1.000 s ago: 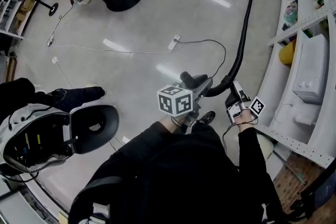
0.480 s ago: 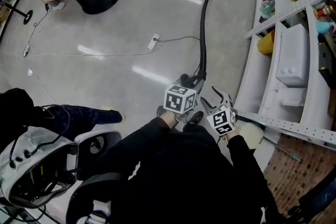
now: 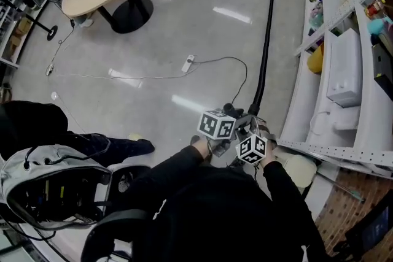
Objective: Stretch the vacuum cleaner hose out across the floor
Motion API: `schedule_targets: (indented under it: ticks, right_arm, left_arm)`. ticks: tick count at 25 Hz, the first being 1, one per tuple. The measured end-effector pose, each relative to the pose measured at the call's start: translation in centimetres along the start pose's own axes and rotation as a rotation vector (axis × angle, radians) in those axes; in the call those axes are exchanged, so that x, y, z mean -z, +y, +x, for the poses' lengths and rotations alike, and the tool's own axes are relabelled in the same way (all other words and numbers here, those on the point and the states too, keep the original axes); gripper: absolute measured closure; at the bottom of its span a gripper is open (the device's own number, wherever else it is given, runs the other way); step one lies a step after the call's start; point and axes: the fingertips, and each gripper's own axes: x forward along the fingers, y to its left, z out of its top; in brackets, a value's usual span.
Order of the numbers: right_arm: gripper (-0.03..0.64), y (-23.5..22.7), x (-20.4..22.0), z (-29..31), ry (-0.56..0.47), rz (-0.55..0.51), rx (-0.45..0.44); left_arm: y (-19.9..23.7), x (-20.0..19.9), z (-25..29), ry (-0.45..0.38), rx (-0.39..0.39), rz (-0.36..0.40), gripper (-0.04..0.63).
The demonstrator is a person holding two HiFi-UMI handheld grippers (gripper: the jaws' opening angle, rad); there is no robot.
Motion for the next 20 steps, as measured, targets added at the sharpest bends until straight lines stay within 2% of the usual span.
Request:
schedule_targets:
  ticks: [1,3,5,7,9,11,15,20]
  right_arm:
    - [0.453,0.2,2.0,-0.6,0.017,0.010,-0.002]
    - [0.453,0.5,6.3,-1.6,0.047,0.063,0.000]
    - [0.453,0.4,10.8,-2.3,0.068,0.130,-0.005]
    - [0.453,0.3,15.0,-3.3,0.078,0.176,-0.029]
    - [0.453,0.3,18.6,-3.9,0.087,0.181,-0.061]
    - [0.453,-0.1,21.8,-3.9,0.107,0.172,-0.072]
    - [0.453,-0.6,26.7,-3.1,0.180,0.198,-0.062]
    - [0.453,-3.2,31.1,-1.8,0.279,0.274,-0.038]
  left_arm:
    - [-0.8,1.7,0.9,0.036,-0.014,-0.003,0.429]
    - [-2.0,5.8,2.0,0.116,-0.047,-0.001,0.342]
    - [-2.9,9.6,2.3,0.163,-0.061,-0.039,0.335]
    - [-3.9,13.0,2.2,0.172,-0.070,-0.126,0.336]
    - [-4.3,16.0,2.0,0.175,-0.101,-0.197,0.336]
    - [-4.3,18.3,1.8,0.185,-0.152,-0.226,0.336]
    - [-4.8,20.6,0.6,0.186,-0.217,-0.265,0.336]
    - [-4.1,20.0,-0.6,0.165,-0.240,-0.256,0.336]
